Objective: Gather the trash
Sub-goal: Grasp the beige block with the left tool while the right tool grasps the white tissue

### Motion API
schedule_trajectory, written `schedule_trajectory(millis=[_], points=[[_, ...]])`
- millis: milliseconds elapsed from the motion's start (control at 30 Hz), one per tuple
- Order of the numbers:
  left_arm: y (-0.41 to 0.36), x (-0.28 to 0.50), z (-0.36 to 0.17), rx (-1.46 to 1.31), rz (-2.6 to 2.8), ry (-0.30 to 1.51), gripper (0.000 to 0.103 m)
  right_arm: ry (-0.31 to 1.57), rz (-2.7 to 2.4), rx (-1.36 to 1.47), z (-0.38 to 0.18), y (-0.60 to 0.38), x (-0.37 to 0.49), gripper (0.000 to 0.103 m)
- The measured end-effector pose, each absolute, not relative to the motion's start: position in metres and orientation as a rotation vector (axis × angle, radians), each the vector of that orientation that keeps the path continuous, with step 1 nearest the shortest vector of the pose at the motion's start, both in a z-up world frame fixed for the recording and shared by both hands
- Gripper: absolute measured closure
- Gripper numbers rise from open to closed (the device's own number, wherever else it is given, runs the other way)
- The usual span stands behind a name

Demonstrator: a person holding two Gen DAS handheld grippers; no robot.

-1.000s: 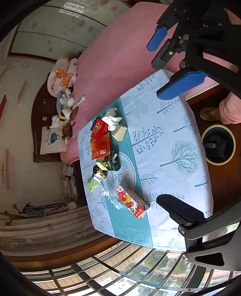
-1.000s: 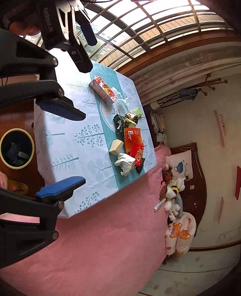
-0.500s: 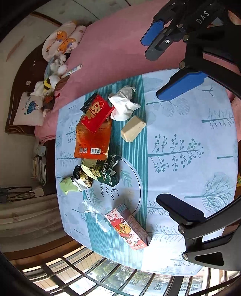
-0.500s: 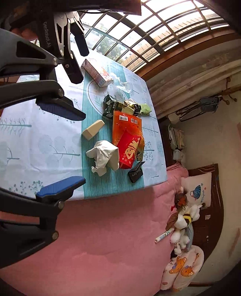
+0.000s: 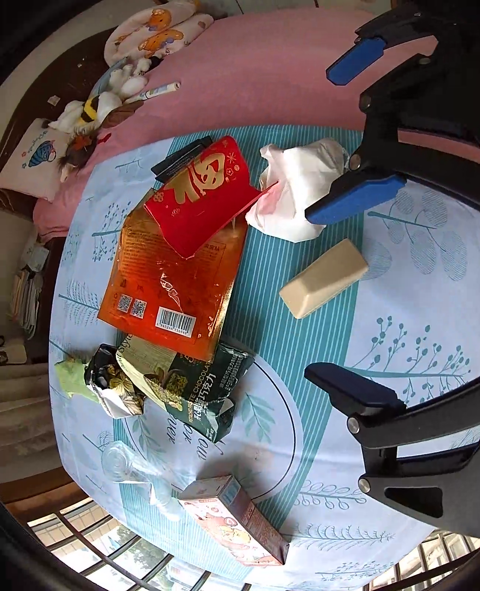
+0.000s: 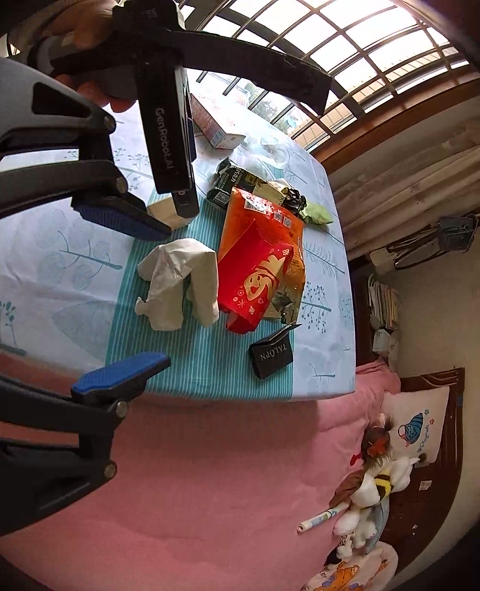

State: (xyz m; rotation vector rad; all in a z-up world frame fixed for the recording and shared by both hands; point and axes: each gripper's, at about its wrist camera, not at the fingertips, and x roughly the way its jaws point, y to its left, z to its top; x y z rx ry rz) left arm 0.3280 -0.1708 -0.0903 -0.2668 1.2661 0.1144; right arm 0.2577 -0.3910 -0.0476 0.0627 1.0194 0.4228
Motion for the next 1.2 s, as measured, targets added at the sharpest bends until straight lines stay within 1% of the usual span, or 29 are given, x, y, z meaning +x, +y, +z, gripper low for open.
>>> schedule_trajectory(millis=[33,133,200,233,267,300,367,567,600,633,667,733,767,800,833,1200], points=[[-0.170,0.332,-0.095,-0.280,0.118,1.277,0.032,1.027,0.434,0.059,-0.050,-0.390,0.260,0.041],[-0.171,0.338,-0.110,-0.289,0.130,1.319,0.043,1.050,0.456,0.052,-0.058,-0.387,0.267,0.041],[-0.172,0.340,-0.119,-0.296,0.118,1.339,0.053,1.066,0.472,0.051,-0.063,-0.384,0.272,0.041],[-0.172,0.339,-0.122,-0.296,0.111,1.345,0.056,1.073,0.480,0.049,-0.065,-0.381,0.273,0.041],[-0.173,0.339,-0.123,-0.291,0.107,1.352,0.063,1.079,0.488,0.043,-0.067,-0.378,0.275,0.041],[-0.174,0.340,-0.126,-0.282,0.103,1.361,0.073,1.084,0.494,0.034,-0.069,-0.375,0.276,0.041],[-0.173,0.337,-0.129,-0.264,0.103,1.373,0.078,1.089,0.505,0.017,-0.072,-0.368,0.278,0.040],[-0.159,0.329,-0.128,-0.256,0.119,1.369,0.079,1.113,0.492,-0.055,-0.087,-0.344,0.286,0.041],[-0.156,0.327,-0.128,-0.260,0.124,1.368,0.079,1.125,0.484,-0.067,-0.091,-0.342,0.288,0.045],[-0.153,0.325,-0.127,-0.265,0.127,1.366,0.079,1.140,0.498,-0.070,-0.095,-0.339,0.288,0.056],[-0.150,0.323,-0.125,-0.267,0.132,1.365,0.079,1.144,0.515,-0.064,-0.096,-0.337,0.288,0.061],[-0.145,0.318,-0.121,-0.272,0.134,1.356,0.079,1.115,0.515,-0.083,-0.092,-0.333,0.284,0.065],[-0.143,0.316,-0.119,-0.272,0.134,1.351,0.079,1.107,0.528,-0.082,-0.089,-0.331,0.281,0.070],[-0.141,0.314,-0.116,-0.270,0.134,1.345,0.079,1.103,0.540,-0.072,-0.086,-0.330,0.278,0.073],[-0.140,0.312,-0.112,-0.269,0.131,1.337,0.079,1.102,0.549,-0.065,-0.083,-0.329,0.275,0.079],[-0.111,0.256,-0.065,-0.236,0.068,1.270,0.079,1.092,0.581,0.061,-0.053,-0.317,0.229,0.079]])
